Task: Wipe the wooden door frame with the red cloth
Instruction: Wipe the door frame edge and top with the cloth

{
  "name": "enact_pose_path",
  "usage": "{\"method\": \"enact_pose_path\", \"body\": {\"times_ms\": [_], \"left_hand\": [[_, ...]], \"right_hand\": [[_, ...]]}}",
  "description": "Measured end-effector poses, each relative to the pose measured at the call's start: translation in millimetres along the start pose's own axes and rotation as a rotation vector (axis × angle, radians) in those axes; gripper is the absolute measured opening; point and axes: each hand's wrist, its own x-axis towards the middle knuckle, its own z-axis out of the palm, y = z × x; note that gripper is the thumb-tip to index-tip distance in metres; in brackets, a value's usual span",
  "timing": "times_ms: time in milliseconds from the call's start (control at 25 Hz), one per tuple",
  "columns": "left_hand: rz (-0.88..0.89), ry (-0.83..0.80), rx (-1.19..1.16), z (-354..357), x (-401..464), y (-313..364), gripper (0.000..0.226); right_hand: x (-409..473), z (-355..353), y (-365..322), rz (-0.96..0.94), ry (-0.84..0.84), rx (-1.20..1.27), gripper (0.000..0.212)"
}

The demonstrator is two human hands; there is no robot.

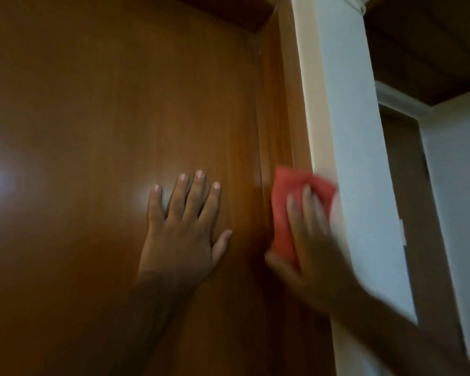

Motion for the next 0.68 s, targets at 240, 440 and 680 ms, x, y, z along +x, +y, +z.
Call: {"method": "enact_pose_path", "body": {"times_ms": [240,440,680], "left_hand": [[-0.033,-0.036,0.014,-5.3,-2.2,3.4,0.081],[-0.092,-0.07,-0.228,3.9,-101.4,59.4,0.082],[-0.008,-0.133,-0.003,26.6,-224.4,98.2,0.08]], "right_hand": [[-113.5,14.0,-14.5,0.024,-0.274,-0.167,0.107],[4.9,-10.8,-6.8,0.011,-0.047,-0.241,0.084],[-56.3,27.7,8.4,-0.048,0.097,-0.241,0.077]]}}
